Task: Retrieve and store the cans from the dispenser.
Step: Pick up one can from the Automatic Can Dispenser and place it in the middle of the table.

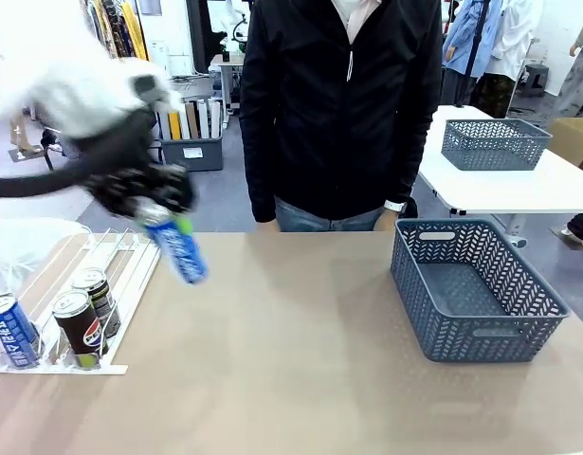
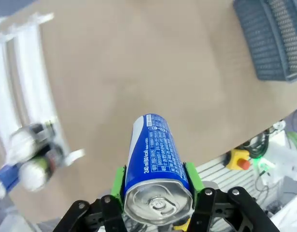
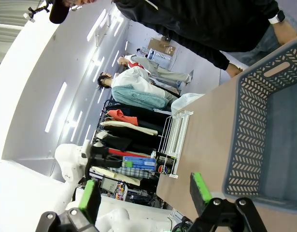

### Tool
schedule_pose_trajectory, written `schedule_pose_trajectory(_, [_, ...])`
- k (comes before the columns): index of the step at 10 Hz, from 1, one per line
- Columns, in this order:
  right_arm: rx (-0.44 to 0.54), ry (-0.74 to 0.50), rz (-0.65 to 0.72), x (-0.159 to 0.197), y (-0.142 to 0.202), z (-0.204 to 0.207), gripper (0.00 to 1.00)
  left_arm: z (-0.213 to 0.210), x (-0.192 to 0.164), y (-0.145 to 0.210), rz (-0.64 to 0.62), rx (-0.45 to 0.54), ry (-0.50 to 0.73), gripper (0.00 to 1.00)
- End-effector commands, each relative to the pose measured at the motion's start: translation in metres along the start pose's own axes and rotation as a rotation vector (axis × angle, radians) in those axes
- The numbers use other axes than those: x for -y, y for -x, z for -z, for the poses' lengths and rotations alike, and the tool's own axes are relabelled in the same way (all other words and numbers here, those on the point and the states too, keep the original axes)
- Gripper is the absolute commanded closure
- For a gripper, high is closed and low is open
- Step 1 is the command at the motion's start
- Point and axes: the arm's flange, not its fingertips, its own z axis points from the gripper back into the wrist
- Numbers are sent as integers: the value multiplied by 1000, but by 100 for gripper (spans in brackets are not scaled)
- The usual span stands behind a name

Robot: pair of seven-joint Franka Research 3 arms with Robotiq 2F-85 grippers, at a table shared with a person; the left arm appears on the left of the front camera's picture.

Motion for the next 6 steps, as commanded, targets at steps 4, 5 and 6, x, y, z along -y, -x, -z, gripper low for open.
schedule_pose_trajectory(4, [8, -11, 3, -3, -2, 0, 0, 130, 75, -12, 113, -62, -85, 100])
schedule_pose_trajectory(5, [8, -11, 3, -3, -2, 0, 0, 147, 80, -5, 144, -66, -106, 100])
schedule_pose_trajectory(6, [8, -11, 3, -3, -2, 0, 0, 166, 82, -2, 173, -54, -128, 100])
